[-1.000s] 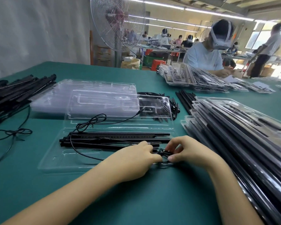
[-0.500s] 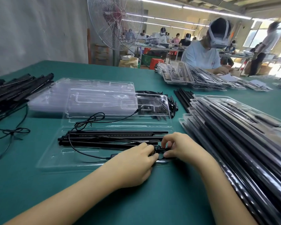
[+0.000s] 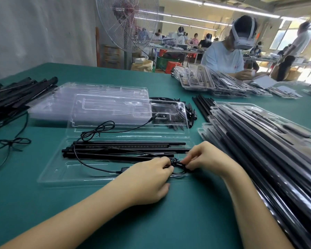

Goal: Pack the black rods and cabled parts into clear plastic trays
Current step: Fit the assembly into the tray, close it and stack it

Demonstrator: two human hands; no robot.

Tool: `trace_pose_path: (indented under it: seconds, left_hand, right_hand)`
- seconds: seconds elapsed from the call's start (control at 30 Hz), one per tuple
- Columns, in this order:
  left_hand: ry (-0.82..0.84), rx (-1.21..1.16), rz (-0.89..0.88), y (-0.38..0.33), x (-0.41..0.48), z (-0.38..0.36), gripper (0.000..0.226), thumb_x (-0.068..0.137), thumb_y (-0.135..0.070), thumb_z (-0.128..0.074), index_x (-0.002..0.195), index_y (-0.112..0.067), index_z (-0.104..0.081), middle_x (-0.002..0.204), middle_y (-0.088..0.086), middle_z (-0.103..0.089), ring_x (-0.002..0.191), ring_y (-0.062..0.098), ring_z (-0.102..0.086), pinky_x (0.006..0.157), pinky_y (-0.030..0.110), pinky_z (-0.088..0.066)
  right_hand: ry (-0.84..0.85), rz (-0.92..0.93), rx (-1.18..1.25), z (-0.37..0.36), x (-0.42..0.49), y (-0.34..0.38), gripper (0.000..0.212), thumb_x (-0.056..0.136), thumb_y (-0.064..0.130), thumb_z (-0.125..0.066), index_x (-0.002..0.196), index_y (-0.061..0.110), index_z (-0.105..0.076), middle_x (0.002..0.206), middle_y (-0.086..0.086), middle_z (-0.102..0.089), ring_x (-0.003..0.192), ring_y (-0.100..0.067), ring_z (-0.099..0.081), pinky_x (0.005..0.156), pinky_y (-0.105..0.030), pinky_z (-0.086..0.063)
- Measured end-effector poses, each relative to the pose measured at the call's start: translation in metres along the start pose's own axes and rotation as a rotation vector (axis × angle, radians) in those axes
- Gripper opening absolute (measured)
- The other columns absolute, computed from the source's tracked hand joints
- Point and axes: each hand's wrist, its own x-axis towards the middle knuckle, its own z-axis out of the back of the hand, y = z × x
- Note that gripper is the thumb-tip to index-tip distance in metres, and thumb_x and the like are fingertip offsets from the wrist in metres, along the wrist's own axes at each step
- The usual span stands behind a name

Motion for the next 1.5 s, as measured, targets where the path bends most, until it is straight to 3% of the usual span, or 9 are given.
trace_pose_path:
  seconds: [0.13, 0.27, 0.47, 0.7, 0.87, 0.93, 1.07, 1.2, 1.5]
  left_hand:
    - [-0.011, -0.080, -0.026, 0.006, -0.003, -0.003, 0.045, 0.096, -0.032, -0.039, 0.137, -0.014, -0.041, 0.143, 0.000, -0.035, 0.130, 0.016, -0.033, 0.107, 0.031, -0.033]
    - [-0.022, -0.185, -0.050, 0.012, -0.003, -0.001, 0.046, 0.095, -0.030, -0.043, 0.139, -0.015, -0.044, 0.144, -0.002, -0.040, 0.130, 0.013, -0.033, 0.109, 0.024, -0.025]
    - [-0.036, -0.273, -0.058, 0.019, -0.005, -0.004, 0.048, 0.095, -0.026, -0.047, 0.142, -0.019, -0.042, 0.147, -0.012, -0.038, 0.127, 0.004, -0.026, 0.099, 0.001, -0.008]
    - [0.009, -0.205, -0.084, 0.017, -0.005, -0.001, 0.049, 0.093, -0.021, -0.045, 0.142, -0.020, -0.042, 0.147, -0.011, -0.039, 0.122, 0.012, -0.036, 0.107, 0.024, -0.027]
    - [0.144, -0.541, 0.010, 0.045, -0.008, 0.028, 0.033, 0.094, -0.018, -0.052, 0.124, -0.028, -0.062, 0.133, -0.019, -0.054, 0.120, -0.010, -0.046, 0.102, 0.005, -0.029]
    - [0.019, -0.683, 0.126, 0.066, -0.015, 0.041, 0.027, 0.093, -0.019, -0.054, 0.106, -0.037, -0.070, 0.111, -0.030, -0.063, 0.106, -0.015, -0.054, 0.094, 0.006, -0.039]
    - [-0.358, -0.329, 0.443, 0.121, -0.021, 0.049, 0.020, 0.092, -0.022, -0.058, 0.110, -0.026, -0.066, 0.112, -0.009, -0.064, 0.110, 0.009, -0.056, 0.096, 0.029, -0.044]
    - [-0.083, 0.188, 0.642, 0.159, -0.025, 0.041, 0.039, 0.089, -0.048, -0.056, 0.119, -0.023, -0.053, 0.115, -0.001, -0.055, 0.113, 0.021, -0.049, 0.091, 0.035, -0.036]
    - [-0.302, 0.135, 0.565, 0.166, -0.045, 0.064, 0.024, 0.096, -0.030, -0.051, 0.116, -0.018, -0.057, 0.102, 0.005, -0.056, 0.092, 0.029, -0.060, 0.071, 0.036, -0.048]
  right_hand:
    - [-0.007, 0.036, -0.081, -0.003, 0.001, 0.000, 0.030, 0.070, -0.003, -0.074, 0.062, 0.026, -0.069, 0.060, 0.009, -0.064, 0.054, 0.001, -0.052, 0.062, -0.016, -0.043]
    - [0.071, 0.114, -0.024, -0.003, -0.003, 0.002, 0.054, 0.075, -0.011, -0.064, 0.094, 0.039, -0.065, 0.079, 0.005, -0.054, 0.056, 0.000, -0.047, 0.063, -0.013, -0.043]
    - [0.095, 0.106, -0.102, -0.004, -0.002, 0.006, 0.050, 0.075, -0.013, -0.058, 0.088, 0.033, -0.071, 0.044, 0.022, -0.050, 0.082, -0.016, -0.056, 0.072, -0.023, -0.042]
    - [0.080, 0.042, 0.025, -0.009, -0.008, 0.011, 0.020, 0.073, 0.025, -0.079, 0.093, 0.026, -0.075, 0.059, 0.014, -0.066, 0.055, 0.010, -0.052, 0.060, -0.009, -0.038]
    - [-0.060, 0.017, -0.173, -0.018, -0.007, 0.014, 0.030, 0.060, 0.033, -0.087, 0.086, 0.026, -0.074, 0.074, 0.006, -0.065, 0.064, -0.001, -0.055, 0.063, -0.013, -0.043]
    - [-0.065, 0.029, -0.194, -0.021, -0.007, 0.013, 0.027, 0.061, 0.033, -0.087, 0.083, 0.028, -0.072, 0.073, 0.008, -0.062, 0.062, 0.000, -0.053, 0.058, -0.011, -0.041]
    - [-0.038, 0.039, -0.262, -0.022, -0.002, 0.015, 0.025, 0.065, 0.032, -0.085, 0.077, 0.030, -0.063, 0.077, 0.010, -0.056, 0.067, -0.002, -0.050, 0.058, -0.015, -0.039]
    - [0.013, 0.041, -0.330, -0.022, 0.002, 0.019, 0.031, 0.068, 0.031, -0.083, 0.072, 0.032, -0.052, 0.087, 0.008, -0.054, 0.077, -0.007, -0.050, 0.062, -0.021, -0.037]
    - [0.013, 0.053, -0.307, -0.022, 0.002, 0.014, 0.033, 0.069, 0.030, -0.082, 0.073, 0.034, -0.050, 0.083, 0.013, -0.048, 0.073, -0.002, -0.045, 0.059, -0.014, -0.034]
